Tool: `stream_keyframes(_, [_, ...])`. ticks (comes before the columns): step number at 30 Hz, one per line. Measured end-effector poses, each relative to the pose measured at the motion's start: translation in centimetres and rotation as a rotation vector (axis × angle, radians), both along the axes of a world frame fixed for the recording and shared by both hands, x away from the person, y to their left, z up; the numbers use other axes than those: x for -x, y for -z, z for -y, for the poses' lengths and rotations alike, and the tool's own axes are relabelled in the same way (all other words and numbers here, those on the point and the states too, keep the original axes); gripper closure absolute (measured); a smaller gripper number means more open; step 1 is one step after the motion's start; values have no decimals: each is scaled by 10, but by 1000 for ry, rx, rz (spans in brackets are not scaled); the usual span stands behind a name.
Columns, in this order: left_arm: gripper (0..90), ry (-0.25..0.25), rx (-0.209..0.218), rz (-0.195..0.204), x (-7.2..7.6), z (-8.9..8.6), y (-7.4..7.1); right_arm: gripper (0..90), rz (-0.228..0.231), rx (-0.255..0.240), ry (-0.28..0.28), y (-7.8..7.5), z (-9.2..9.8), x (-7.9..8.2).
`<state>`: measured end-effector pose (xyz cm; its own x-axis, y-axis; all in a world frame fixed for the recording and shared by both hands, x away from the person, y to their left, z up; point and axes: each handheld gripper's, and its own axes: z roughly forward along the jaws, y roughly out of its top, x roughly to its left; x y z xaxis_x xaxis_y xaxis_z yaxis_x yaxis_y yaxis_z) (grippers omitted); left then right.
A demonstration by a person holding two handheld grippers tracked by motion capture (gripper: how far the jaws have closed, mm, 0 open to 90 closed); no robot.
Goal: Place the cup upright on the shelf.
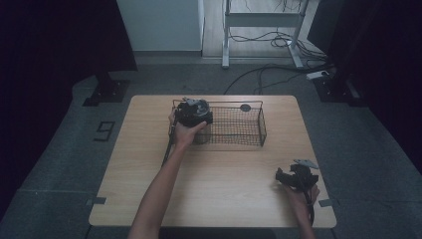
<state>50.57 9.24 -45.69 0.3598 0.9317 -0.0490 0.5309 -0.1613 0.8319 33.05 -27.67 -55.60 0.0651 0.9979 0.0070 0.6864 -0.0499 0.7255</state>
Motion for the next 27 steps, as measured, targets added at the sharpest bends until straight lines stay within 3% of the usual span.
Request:
stream_keyframes(20, [23, 2, 9, 2, 7, -4, -1, 54, 0, 0, 0, 0, 0, 0])
stream_keyframes(27, [5, 30, 43, 42, 12, -9, -12, 54, 0, 0, 0, 0, 0, 0])
